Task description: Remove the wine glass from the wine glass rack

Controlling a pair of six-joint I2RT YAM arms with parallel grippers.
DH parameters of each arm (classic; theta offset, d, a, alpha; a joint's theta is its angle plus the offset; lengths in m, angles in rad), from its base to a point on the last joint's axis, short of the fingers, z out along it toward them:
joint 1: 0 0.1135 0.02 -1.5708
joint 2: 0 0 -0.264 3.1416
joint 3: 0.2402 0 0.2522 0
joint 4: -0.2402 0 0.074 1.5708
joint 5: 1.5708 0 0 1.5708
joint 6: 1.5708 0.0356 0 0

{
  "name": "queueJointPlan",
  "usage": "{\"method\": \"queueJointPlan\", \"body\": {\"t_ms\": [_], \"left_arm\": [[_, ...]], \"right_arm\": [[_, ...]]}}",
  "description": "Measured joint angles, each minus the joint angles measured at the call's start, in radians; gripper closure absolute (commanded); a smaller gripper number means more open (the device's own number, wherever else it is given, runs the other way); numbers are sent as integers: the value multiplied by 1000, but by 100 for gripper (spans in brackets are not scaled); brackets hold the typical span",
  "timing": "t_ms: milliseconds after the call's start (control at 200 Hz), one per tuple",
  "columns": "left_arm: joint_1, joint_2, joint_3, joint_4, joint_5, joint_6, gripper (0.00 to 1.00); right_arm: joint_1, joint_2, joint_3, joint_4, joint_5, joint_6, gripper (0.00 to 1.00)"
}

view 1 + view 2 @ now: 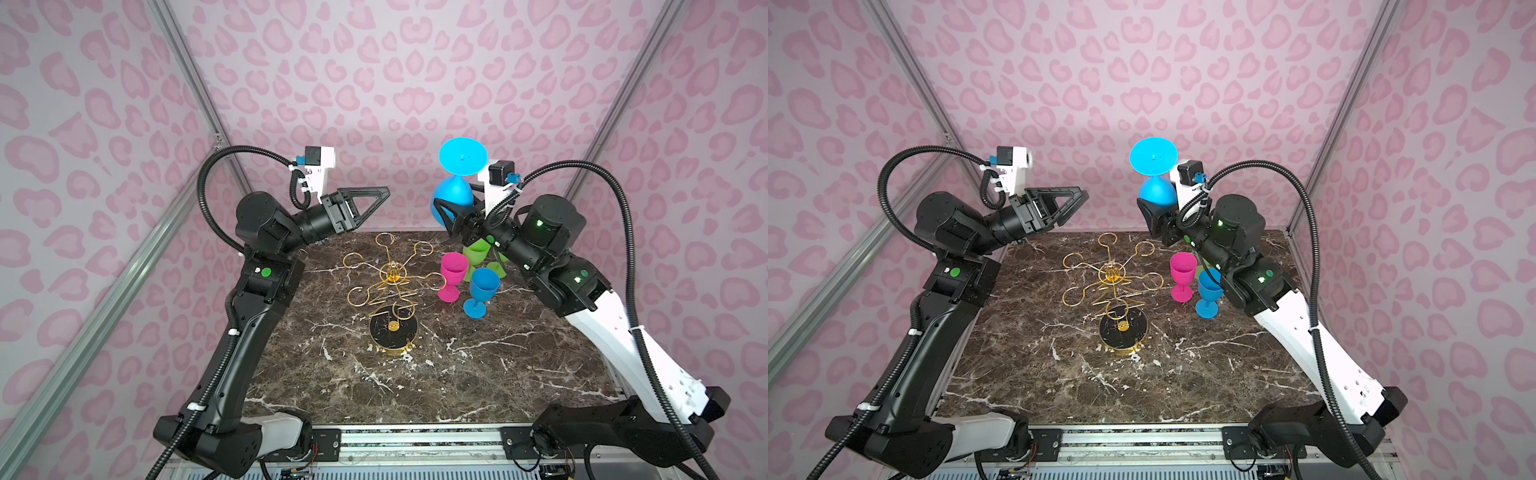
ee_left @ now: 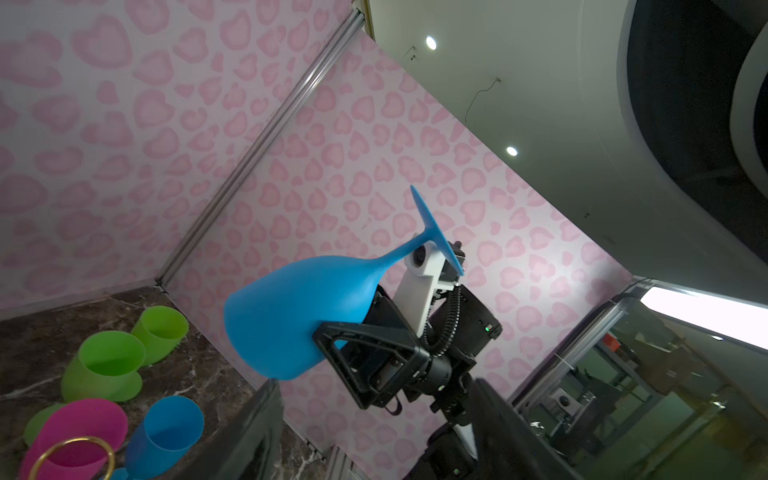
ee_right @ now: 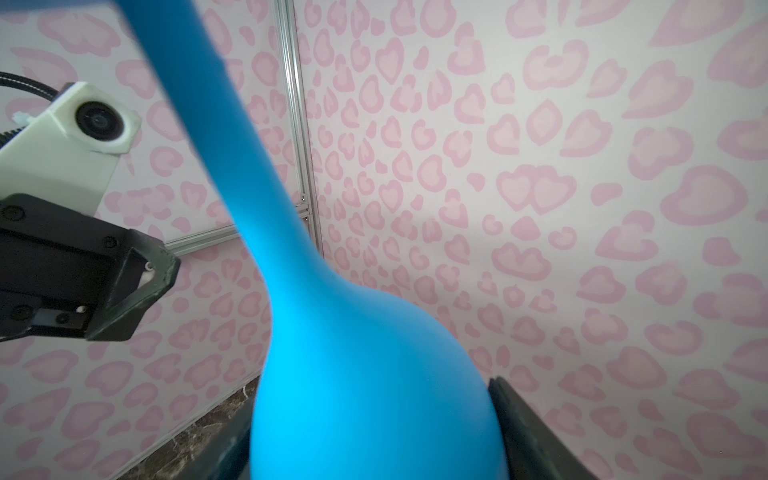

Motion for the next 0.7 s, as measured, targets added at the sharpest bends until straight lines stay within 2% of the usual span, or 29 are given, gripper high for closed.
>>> {"method": "queueJointPlan", "body": {"t_ms": [180,325,520,700], "left_arm": [[-10,-72,-89,-2,-160,314,29],[-39,-105,-139,7,-222,632,33],[-50,-109,-160,8,-188,1015,38],[-57,-93,-161,13,-100,1245,40]], "right_arm": [[-9,-23,77,-246,-69,47,44],[-9,-35,86,-362,-117,89,46],[-9,-28,76,-413,-198,156,50],[-4,-27,14,-410,-260,220,53]]}}
